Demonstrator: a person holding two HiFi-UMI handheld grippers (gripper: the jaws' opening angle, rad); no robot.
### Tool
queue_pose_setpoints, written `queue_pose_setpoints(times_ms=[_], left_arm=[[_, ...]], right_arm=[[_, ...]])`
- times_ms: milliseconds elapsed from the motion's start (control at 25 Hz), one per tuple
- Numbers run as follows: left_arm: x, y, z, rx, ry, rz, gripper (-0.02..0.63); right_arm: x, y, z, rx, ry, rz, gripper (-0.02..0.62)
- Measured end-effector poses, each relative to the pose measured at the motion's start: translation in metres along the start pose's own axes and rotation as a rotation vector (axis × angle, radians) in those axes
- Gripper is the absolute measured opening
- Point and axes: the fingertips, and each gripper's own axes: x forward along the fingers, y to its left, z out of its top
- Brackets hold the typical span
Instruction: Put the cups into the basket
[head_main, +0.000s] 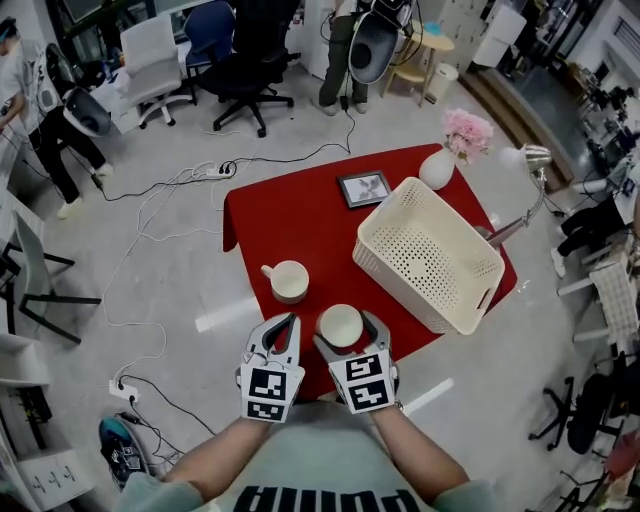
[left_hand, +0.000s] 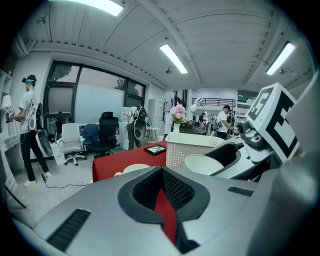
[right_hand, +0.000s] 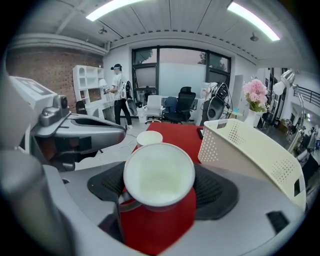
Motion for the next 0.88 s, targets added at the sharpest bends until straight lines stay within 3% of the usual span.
queue_pose_setpoints(times_ms=[480, 880], left_arm=[[0.010, -0.033, 0.044, 0.017, -0.050, 0.011, 0.005], [0.060, -0.083, 0.086, 0.034, -0.075, -0.044, 0.005]], right_arm=[[-0.045, -0.042, 0.030, 0.029, -0.061, 0.022, 0.388], [-0.080, -0.123, 0.050, 0.070, -0.121, -0.047, 0.388]])
